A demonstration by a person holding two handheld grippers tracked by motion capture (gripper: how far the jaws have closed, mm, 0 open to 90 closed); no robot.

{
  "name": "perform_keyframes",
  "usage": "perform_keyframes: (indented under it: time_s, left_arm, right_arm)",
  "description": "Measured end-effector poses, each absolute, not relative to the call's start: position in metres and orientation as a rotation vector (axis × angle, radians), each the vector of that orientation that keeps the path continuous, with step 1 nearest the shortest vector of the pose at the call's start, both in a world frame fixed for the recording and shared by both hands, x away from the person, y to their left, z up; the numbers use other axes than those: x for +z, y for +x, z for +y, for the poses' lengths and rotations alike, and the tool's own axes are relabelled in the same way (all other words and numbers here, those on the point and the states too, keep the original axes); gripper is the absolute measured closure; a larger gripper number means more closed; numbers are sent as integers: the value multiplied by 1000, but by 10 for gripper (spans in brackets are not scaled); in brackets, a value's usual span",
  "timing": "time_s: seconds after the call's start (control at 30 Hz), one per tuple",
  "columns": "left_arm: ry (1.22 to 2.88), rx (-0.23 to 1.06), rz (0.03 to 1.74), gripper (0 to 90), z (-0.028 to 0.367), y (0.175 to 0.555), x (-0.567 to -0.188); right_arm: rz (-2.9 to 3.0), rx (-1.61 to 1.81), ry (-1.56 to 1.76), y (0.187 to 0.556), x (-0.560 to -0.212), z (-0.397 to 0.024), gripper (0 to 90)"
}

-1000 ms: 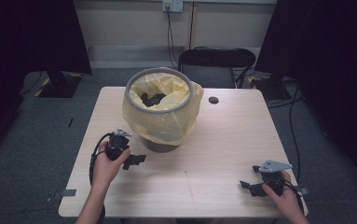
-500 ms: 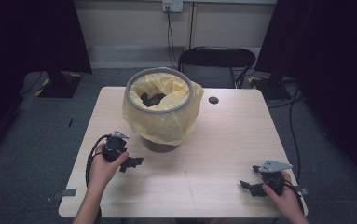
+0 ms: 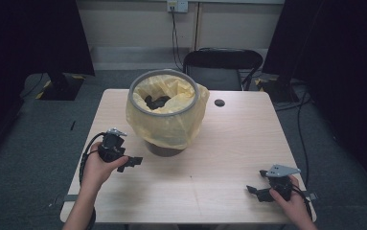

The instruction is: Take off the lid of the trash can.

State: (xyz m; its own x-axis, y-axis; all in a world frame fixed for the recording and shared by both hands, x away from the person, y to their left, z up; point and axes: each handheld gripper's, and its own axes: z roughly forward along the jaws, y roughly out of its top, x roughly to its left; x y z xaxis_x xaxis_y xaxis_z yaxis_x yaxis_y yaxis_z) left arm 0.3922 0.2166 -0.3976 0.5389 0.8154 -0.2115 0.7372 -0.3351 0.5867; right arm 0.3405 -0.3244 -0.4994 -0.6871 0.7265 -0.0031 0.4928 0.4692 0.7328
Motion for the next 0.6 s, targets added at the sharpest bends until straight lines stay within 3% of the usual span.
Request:
perform_keyframes:
  time_s: [0.6]
  left_arm:
    - [2175, 203, 1263, 151, 217, 395, -357]
  right_arm:
    - [2407, 1048, 1035, 341, -499, -324, 138]
